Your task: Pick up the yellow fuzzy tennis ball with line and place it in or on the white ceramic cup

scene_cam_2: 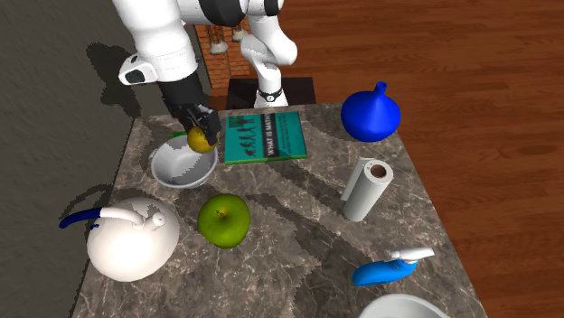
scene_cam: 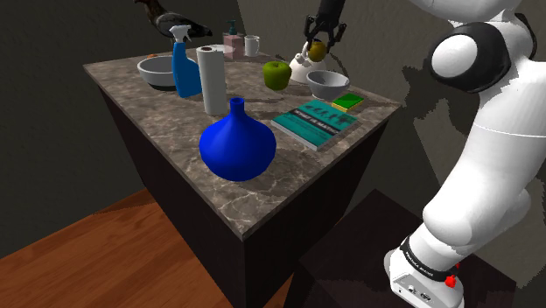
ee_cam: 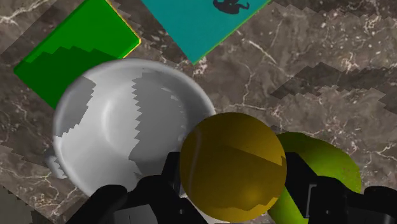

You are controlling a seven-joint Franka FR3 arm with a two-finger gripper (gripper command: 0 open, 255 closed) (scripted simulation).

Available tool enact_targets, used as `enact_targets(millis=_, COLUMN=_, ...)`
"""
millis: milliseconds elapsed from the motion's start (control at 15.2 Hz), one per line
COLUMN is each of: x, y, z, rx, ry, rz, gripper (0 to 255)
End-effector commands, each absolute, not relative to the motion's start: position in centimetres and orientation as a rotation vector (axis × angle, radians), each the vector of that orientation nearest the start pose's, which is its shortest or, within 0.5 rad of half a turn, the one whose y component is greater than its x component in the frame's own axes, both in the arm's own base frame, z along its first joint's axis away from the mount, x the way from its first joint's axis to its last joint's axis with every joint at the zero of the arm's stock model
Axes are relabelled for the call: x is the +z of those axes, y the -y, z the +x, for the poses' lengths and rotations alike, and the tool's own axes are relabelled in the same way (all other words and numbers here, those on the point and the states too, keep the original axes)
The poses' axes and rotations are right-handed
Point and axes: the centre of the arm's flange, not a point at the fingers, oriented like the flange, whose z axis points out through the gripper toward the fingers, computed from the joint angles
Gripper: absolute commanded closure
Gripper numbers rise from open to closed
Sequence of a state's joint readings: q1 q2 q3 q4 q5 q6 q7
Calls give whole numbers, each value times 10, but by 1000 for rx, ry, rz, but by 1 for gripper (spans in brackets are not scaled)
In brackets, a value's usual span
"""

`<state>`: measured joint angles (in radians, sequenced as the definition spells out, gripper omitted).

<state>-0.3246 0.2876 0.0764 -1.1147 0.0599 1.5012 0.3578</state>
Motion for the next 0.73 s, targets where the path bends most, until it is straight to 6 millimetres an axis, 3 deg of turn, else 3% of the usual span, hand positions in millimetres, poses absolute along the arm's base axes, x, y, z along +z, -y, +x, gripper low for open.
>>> enact_targets(millis=0, x=661, y=186, z=608, rx=-146, ry=-904, rz=-2915, gripper=255)
enact_targets(millis=264, x=662, y=242, z=594, rx=-146, ry=-904, rz=-2915, gripper=255)
enact_targets(millis=660, x=631, y=242, z=594, rx=-146, ry=-904, rz=-2915, gripper=255)
